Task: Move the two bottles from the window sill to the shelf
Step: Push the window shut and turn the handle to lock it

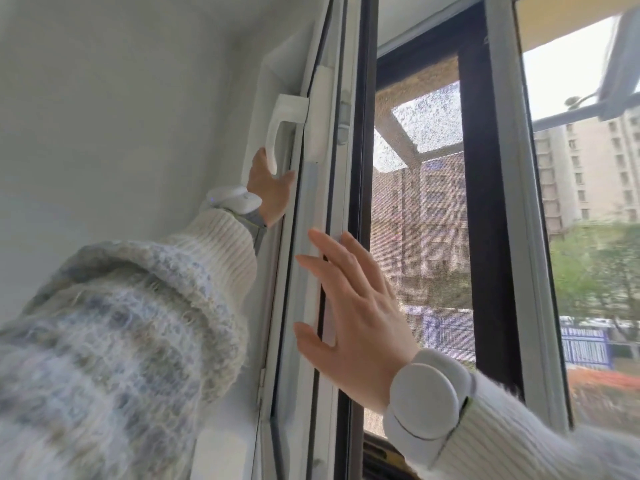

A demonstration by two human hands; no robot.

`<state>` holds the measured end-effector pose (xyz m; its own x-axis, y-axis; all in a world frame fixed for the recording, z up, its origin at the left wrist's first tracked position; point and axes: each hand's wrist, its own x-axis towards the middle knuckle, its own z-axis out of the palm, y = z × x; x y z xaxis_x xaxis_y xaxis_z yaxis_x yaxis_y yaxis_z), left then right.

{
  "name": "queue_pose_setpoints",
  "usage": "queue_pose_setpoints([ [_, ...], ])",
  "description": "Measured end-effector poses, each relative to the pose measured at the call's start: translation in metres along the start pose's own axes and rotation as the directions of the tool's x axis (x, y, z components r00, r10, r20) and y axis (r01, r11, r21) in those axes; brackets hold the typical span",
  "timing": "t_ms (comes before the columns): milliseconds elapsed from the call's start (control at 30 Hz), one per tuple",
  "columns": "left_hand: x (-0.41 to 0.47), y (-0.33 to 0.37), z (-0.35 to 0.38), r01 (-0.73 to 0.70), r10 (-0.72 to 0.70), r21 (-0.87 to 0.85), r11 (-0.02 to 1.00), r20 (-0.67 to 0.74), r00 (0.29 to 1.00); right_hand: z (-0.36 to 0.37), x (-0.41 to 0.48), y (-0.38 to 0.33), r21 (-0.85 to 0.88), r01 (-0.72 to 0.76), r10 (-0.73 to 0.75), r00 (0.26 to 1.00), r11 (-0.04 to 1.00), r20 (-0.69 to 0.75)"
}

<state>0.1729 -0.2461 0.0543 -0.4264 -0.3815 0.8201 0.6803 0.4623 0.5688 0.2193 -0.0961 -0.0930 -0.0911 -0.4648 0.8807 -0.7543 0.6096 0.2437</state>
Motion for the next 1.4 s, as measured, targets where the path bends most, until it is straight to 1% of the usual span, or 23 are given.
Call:
queue_pose_setpoints([
  [67,0.002,-0.001,0.0,-0.023,0.021,0.037,0.999,0.047,0.999,0.0,-0.001,0.003,-0.004,0.004,-0.004,1.0,1.0,-0.007],
  [267,0.004,0.0,0.015,0.011,-0.009,-0.019,1.0,0.094,0.996,-0.008,-0.011,0.021,-0.019,0.01,-0.01,0.999,1.0,-0.031],
  [333,0.0,0.002,0.027,-0.014,0.016,-0.029,0.999,0.07,0.997,-0.012,-0.018,0.033,-0.03,0.004,-0.005,1.0,1.0,-0.026],
  [467,-0.007,0.008,0.044,-0.06,0.06,0.003,0.998,0.031,0.998,-0.019,-0.028,0.052,-0.067,0.0,-0.001,1.0,0.998,-0.007],
  [600,-0.013,0.014,0.068,-0.055,0.055,0.005,0.998,0.019,0.998,-0.026,-0.039,0.073,-0.135,-0.008,0.006,1.0,0.991,-0.017],
  [733,-0.022,0.018,0.103,-0.037,0.037,-0.049,0.998,-0.008,0.999,-0.033,-0.053,0.107,-0.177,-0.018,0.017,1.0,0.984,-0.006],
  [933,-0.031,0.019,0.151,-0.074,0.074,-0.001,0.997,-0.018,0.997,-0.044,-0.07,0.155,-0.255,-0.04,0.049,0.998,0.966,0.028],
  [1067,-0.027,0.016,0.174,-0.105,0.104,-0.026,0.994,-0.044,0.994,-0.048,-0.08,0.18,-0.281,-0.06,0.072,0.997,0.958,0.031],
  [1167,-0.021,0.019,0.193,-0.133,0.131,-0.086,0.987,-0.035,0.991,-0.049,-0.086,0.201,-0.34,-0.069,0.087,0.996,0.938,0.037],
  [1267,-0.016,0.018,0.209,-0.167,0.166,-0.1,0.981,-0.021,0.986,-0.046,-0.092,0.216,-0.402,-0.071,0.104,0.993,0.913,0.061],
  [1400,-0.009,0.011,0.234,-0.215,0.219,-0.084,0.973,0.048,0.974,-0.043,-0.098,0.239,-0.539,-0.069,0.128,0.989,0.84,0.073],
])
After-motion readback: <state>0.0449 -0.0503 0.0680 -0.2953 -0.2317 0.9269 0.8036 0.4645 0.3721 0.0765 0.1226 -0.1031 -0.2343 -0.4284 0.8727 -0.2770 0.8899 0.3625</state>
